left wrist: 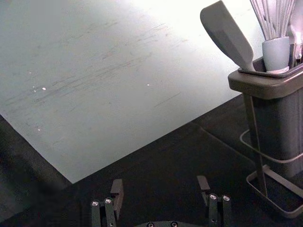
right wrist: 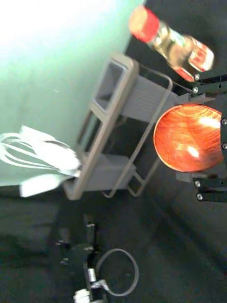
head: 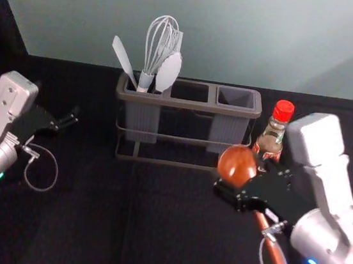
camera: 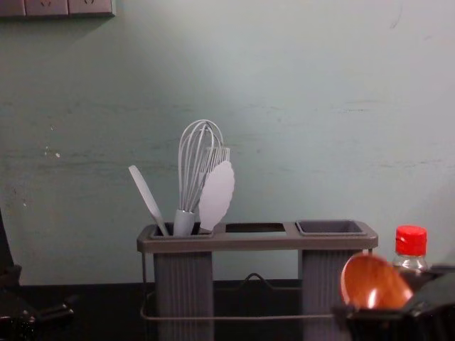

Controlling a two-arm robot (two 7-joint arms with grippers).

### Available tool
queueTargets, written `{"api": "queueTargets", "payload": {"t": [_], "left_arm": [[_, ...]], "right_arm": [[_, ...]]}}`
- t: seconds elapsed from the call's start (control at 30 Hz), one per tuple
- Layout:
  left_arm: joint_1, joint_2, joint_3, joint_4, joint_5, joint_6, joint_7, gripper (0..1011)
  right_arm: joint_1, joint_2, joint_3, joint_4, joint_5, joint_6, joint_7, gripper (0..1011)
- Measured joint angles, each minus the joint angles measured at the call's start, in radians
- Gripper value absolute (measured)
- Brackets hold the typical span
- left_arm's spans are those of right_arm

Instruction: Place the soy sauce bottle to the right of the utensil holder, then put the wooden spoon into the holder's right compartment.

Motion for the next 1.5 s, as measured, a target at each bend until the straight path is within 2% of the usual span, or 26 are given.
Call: {"api": "queueTargets", "payload": {"t": [0.13, 0.17, 0.33, 0.37, 0.5, 0.53, 0.6, 0.7, 0.73, 0.93, 1.03, 1.13, 1.5], "left_arm": [[0.0, 0.0, 0.0, 0.0, 0.0, 0.0, 0.0, 1011], [0.0, 0.0, 0.0, 0.0, 0.0, 0.0, 0.0, 1011], [0.0, 0.0, 0.0, 0.0, 0.0, 0.0, 0.0, 1011], [0.0, 0.0, 0.0, 0.0, 0.0, 0.0, 0.0, 1011], [0.0, 0.0, 0.0, 0.0, 0.0, 0.0, 0.0, 1011], [0.0, 0.0, 0.0, 0.0, 0.0, 0.0, 0.0, 1011], [0.0, 0.0, 0.0, 0.0, 0.0, 0.0, 0.0, 1011], [0.0, 0.0, 0.0, 0.0, 0.0, 0.0, 0.0, 1011], [0.0, 0.0, 0.0, 0.0, 0.0, 0.0, 0.0, 1011], [0.0, 0.0, 0.0, 0.0, 0.0, 0.0, 0.0, 1011], [0.0, 0.0, 0.0, 0.0, 0.0, 0.0, 0.0, 1011], [0.0, 0.0, 0.0, 0.0, 0.0, 0.0, 0.0, 1011], [0.0, 0.0, 0.0, 0.0, 0.0, 0.0, 0.0, 1011]], "right_arm": [[-0.04, 0.009, 0.031, -0.011, 0.03, -0.105, -0.013, 837], [-0.056, 0.013, 0.04, -0.013, 0.035, -0.15, -0.023, 837], [-0.097, 0.017, 0.056, -0.015, 0.048, -0.285, -0.056, 837], [-0.11, 0.017, 0.061, -0.012, 0.057, -0.33, -0.064, 837], [-0.13, 0.012, 0.072, -0.001, 0.081, -0.421, -0.077, 837], [-0.14, 0.008, 0.077, 0.007, 0.093, -0.468, -0.084, 837], [-0.148, 0.007, 0.082, 0.024, 0.116, -0.54, -0.085, 837], [-0.153, 0.007, 0.086, 0.044, 0.138, -0.614, -0.084, 837], [-0.156, 0.008, 0.088, 0.057, 0.151, -0.665, -0.081, 837], [-0.158, 0.011, 0.087, 0.11, 0.18, -0.83, -0.076, 837], [-0.154, 0.011, 0.081, 0.127, 0.179, -0.863, -0.085, 837], [-0.15, 0.016, 0.074, 0.137, 0.181, -0.871, -0.088, 837], [-0.149, 0.018, 0.068, 0.137, 0.174, -0.861, -0.101, 837]]}}
